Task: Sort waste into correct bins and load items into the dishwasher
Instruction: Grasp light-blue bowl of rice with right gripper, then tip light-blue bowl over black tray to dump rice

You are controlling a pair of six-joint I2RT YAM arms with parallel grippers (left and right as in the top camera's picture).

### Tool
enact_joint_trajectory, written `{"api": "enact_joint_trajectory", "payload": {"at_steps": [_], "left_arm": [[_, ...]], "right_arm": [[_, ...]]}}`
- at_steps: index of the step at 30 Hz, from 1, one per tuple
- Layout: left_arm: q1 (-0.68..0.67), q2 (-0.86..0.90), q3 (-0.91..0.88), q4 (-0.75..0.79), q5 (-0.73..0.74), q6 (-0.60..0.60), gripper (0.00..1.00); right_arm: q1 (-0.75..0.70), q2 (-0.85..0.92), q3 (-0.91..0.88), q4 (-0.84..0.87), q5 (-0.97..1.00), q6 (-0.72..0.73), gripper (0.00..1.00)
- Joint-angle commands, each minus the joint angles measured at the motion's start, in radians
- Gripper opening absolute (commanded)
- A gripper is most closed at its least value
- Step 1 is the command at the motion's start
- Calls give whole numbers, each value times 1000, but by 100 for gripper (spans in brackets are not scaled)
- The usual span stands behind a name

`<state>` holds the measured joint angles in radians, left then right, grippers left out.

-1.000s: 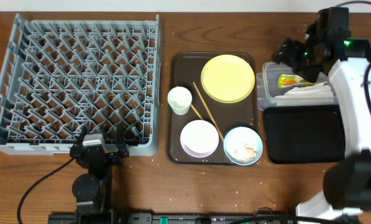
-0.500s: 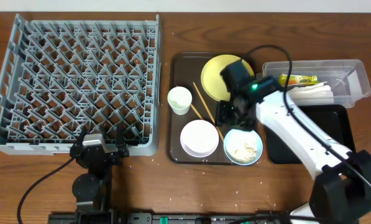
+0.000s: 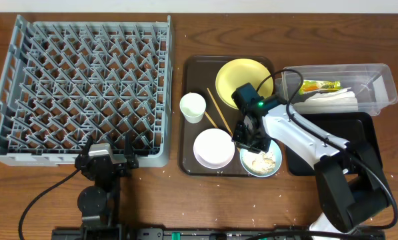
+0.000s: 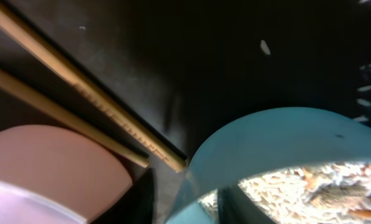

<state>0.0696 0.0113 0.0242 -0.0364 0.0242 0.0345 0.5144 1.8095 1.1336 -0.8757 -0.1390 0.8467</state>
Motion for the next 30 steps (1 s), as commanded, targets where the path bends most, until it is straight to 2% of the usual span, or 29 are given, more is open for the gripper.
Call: {"api": "enact_joint_trajectory", "payload": {"at_steps": [1,3,10,16,19,24,30], "left_arm": [[4,-5,-20,-34,-8,14,92],[4,-5,-20,-34,-8,14,92],[4,-5,-20,-34,-8,14,92],[4,-5,-20,-34,-8,14,92],[4,-5,-20,-34,-8,14,92],[4,-5,-20,-34,-8,14,92],[4,-5,-20,-34,-8,14,92]], "right_arm": [[-5,2,0,2,-20,-12,9],[-5,1,3,0,-25,-26,1],[-14,-27,130,-128,-46,-239,1],[-93,-163,193,-199,-54,-366,1],[-188,-242,192,-214,-96,-446,1],[-429,-335,137,-200,-276,-657,1],[-750,-353,-87,-120,-717,-968,1]]}}
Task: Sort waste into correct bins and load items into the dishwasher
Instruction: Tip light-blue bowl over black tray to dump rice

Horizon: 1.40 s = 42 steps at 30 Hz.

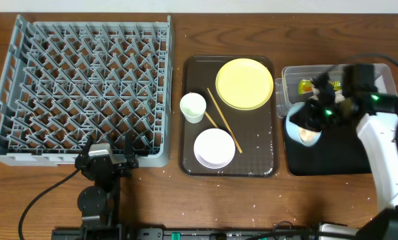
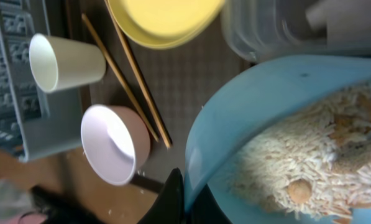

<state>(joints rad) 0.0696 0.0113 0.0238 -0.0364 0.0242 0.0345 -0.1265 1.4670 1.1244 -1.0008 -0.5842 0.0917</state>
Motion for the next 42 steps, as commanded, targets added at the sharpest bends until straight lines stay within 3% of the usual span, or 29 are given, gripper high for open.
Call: {"api": "enact_joint_trajectory", "payload": {"at_steps": [1,5,12,16,22,28,42], "left_arm": [[4,-5,-20,-34,-8,14,92],[4,-5,-20,-34,-8,14,92],[4,-5,-20,-34,-8,14,92],[4,-5,-20,-34,-8,14,92],[4,-5,-20,-34,-8,14,92],[4,-5,-20,-34,-8,14,92],[4,-5,-20,-34,-8,14,92]], "right_arm": [[-158,-10,-111,5,-341,-275,1],[-290,-10,-208,3,-509,-424,1],[-493,-10,-344,2,-767,-543,1],[-622,-10,-365,-17,-838,-542,1],[-706,-10,-365,-16,-967,-528,1],[-758,-10,-365,-9,-977,-414,1],[-785,-10,-365,-16,-976,-365,1]]}}
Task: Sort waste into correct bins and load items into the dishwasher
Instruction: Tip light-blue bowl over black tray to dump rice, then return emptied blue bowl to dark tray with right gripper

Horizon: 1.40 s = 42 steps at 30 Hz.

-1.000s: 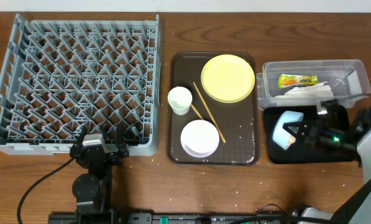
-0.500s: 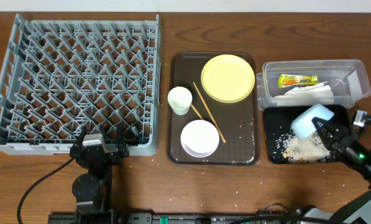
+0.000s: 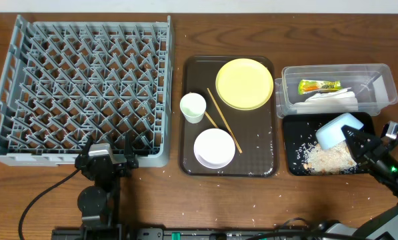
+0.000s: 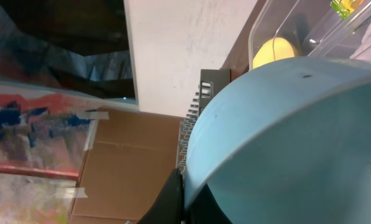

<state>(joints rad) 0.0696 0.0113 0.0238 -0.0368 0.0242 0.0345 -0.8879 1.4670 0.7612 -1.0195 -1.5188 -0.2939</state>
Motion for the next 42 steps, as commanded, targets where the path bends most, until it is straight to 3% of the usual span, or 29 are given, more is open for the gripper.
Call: {"api": "enact_joint_trajectory", "payload": {"at_steps": [1,17,21,30,35,37,42], "left_arm": [[4,-5,-20,-33,-8,14,92],[4,-5,-20,-33,-8,14,92],[4,-5,-20,-33,-8,14,92],[4,-5,-20,-33,-8,14,92],[4,-5,-20,-33,-8,14,92],[4,-5,-20,-33,-8,14,92],[4,-5,-20,-33,-8,14,92]], "right_arm": [[-23,-10,-2,2,-42,21,1],[5,-10,-1,-24,11,54,1],[89,-44,12,-36,106,50,1],[527,-190,325,-111,650,214,1],[904,-187,448,-61,1001,412,1],[1119,-156,449,-14,1233,545,1],[1289,-36,449,13,1339,588,1]]}}
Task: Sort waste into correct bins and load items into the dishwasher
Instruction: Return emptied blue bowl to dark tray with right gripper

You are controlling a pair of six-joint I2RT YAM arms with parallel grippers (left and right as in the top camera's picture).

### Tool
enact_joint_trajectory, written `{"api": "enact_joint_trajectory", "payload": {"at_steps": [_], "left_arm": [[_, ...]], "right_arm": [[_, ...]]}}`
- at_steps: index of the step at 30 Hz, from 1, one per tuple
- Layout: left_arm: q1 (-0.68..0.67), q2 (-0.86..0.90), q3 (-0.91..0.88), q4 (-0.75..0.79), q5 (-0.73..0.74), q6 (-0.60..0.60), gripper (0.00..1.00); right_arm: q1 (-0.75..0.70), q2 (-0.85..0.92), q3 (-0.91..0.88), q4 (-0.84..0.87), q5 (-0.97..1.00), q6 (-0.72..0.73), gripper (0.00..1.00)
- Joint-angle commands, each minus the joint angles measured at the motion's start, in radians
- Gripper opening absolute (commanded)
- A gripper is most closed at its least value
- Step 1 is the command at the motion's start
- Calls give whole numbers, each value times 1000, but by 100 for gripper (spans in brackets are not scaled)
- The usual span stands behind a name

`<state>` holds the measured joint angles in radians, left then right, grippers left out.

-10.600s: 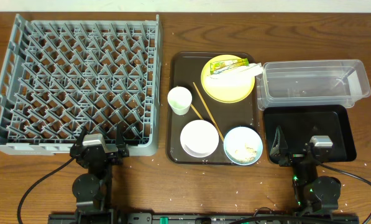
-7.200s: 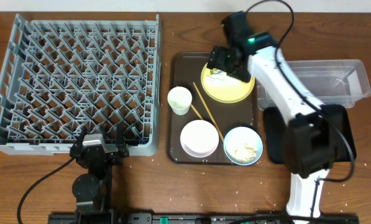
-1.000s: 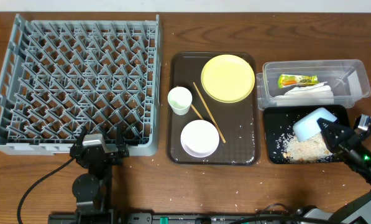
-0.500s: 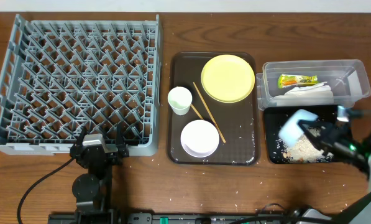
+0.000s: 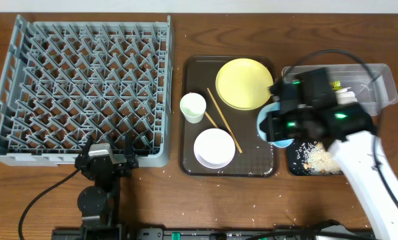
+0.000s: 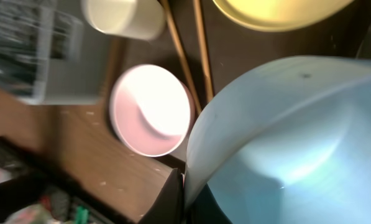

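Observation:
My right gripper [image 6: 184,186] is shut on the rim of a light blue bowl [image 5: 273,130], which is empty inside [image 6: 284,143]. It hangs over the right edge of the brown tray [image 5: 255,157]. On that tray are a yellow plate [image 5: 244,83], a white paper cup [image 5: 193,107], a pair of chopsticks [image 5: 223,120] and a pink bowl with a white inside [image 5: 214,147]. A pile of rice [image 5: 315,157] lies on the black tray [image 5: 293,167]. The grey dish rack [image 5: 165,93] fills the left. My left gripper [image 5: 105,160] rests open in front of it.
A clear plastic bin [image 5: 379,87] with wrappers stands at the back right, partly behind my right arm. Rice grains are scattered on the wooden table near the trays. The wrist view shows the pink bowl [image 6: 151,109], the cup [image 6: 120,15] and the chopsticks [image 6: 185,56] below.
My right gripper has moved left with the blue bowl, from over the black tray's right side to the brown tray's right edge. The bowl is turned back up and empty. The rice pile stays.
My right gripper was shut on the blue bowl of rice on the brown tray. Then it held the bowl, rice inside, over the black tray. Then the bowl was tipped there with the rice lying on the black tray. Now the empty bowl is back by the brown tray.

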<state>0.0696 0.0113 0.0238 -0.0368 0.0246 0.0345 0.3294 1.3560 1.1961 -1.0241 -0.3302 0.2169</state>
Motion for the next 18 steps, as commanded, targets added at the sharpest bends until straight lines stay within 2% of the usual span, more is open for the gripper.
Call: {"api": "enact_joint_trajectory", "payload": {"at_steps": [1,9,13,16,17,18], "left_arm": [[4,-5,-20,-33,-9,14,92],[4,-5,-20,-33,-9,14,92],[4,-5,-20,-33,-9,14,92],[4,-5,-20,-33,-9,14,92],[4,-5,-20,-33,-9,14,92],[4,-5,-20,-33,-10,14,92]], "right_arm": [[93,110,14,27,155,78,1],[173,346,14,82,177,82,1],[180,399,14,94,176,82,3],[180,430,14,107,176,82,12],[180,431,14,110,176,82,17],[180,431,14,116,176,82,28]]}}
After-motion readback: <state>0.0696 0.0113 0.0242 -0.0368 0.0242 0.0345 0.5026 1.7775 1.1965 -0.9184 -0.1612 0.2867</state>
